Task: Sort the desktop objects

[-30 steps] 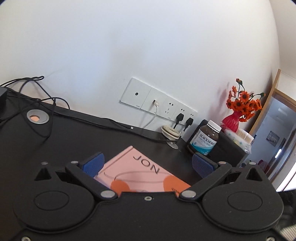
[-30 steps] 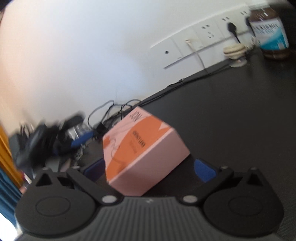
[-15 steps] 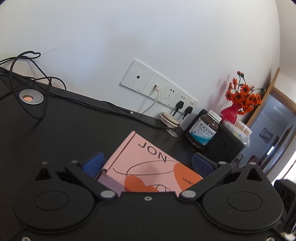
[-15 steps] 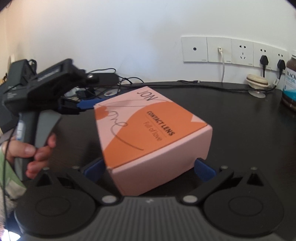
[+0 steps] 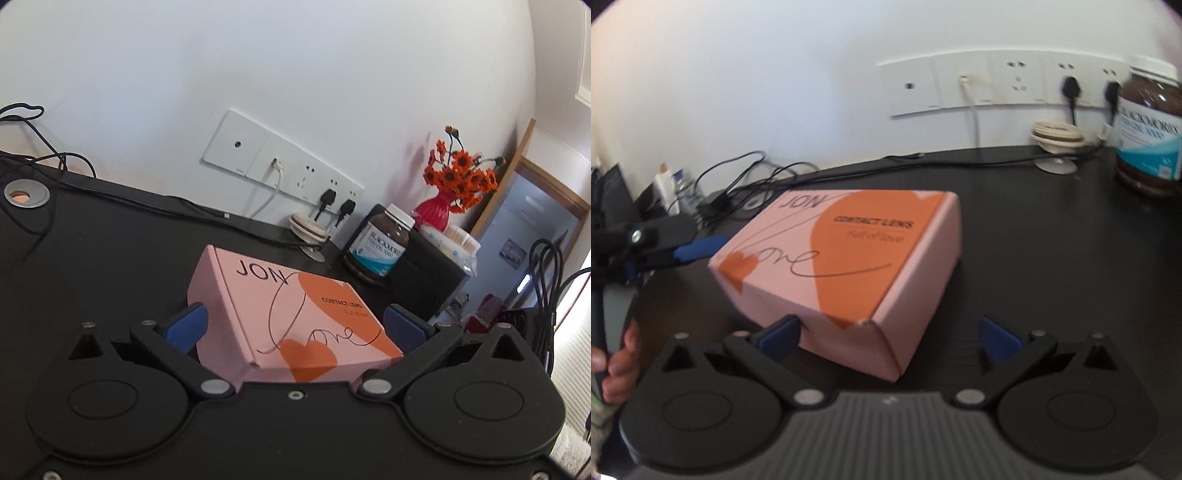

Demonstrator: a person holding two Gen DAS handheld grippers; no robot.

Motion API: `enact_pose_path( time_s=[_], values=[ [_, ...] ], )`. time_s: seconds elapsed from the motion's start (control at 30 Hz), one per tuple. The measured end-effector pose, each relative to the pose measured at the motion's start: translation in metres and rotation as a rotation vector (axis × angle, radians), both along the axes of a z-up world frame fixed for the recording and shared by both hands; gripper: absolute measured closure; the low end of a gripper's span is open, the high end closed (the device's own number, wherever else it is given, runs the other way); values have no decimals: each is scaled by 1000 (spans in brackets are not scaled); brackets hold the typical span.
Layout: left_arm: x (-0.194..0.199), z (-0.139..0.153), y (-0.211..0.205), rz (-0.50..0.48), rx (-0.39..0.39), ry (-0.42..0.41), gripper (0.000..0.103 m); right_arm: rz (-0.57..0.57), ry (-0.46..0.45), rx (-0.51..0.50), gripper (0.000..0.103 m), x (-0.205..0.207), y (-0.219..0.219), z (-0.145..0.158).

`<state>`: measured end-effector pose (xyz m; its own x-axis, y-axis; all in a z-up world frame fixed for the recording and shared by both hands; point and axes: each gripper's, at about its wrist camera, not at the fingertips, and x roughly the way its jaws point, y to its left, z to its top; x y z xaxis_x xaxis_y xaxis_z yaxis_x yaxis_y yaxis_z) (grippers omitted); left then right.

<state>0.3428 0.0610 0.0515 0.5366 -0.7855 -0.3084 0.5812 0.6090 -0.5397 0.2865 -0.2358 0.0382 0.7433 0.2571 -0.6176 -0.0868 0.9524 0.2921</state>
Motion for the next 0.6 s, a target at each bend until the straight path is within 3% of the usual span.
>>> enact_pose_path(
  time_s=[0.1,0.27,0.43,0.6],
  values=[
    [3,-1,2,11,-22,8,0,-18,15,124,1,10,-16,0],
    [6,-5,-2,15,31,2,0,-24,49,332,1,34,-33,2],
    [0,-2,-7,8,142,-94,0,1,115,294,1,56,-24,0],
    [-26,7,-15,-6,305,-336,0,157,-13,119,1,61,-13,10]
  ],
)
